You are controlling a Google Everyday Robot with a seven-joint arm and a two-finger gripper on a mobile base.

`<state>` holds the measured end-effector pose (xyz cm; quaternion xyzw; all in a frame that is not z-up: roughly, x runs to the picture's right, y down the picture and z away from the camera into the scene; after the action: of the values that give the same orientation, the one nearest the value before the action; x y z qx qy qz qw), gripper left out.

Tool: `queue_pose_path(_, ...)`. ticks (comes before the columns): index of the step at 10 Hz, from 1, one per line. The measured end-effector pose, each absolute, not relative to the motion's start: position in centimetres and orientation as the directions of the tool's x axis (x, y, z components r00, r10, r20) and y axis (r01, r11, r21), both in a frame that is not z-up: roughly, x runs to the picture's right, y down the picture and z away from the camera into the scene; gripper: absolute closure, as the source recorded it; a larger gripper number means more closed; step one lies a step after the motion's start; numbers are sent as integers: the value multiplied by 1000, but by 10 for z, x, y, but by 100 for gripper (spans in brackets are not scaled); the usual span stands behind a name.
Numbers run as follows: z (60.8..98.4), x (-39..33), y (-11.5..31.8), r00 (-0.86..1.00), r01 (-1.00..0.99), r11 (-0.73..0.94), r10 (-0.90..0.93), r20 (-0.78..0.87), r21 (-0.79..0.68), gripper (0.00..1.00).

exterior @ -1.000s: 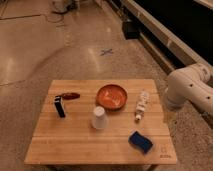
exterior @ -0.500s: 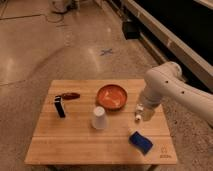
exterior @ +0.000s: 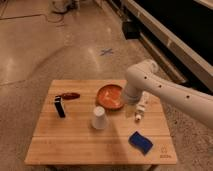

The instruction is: Place the ceramic cup over the eraser

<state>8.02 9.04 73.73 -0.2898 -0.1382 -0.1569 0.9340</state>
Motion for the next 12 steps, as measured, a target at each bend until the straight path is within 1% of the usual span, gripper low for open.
queue_pose_path(5,754,30,99,870,460,739,-266,415,-491,35)
queue_pose_path(12,755,-48,115,815,542,686,-288,502,-486,35)
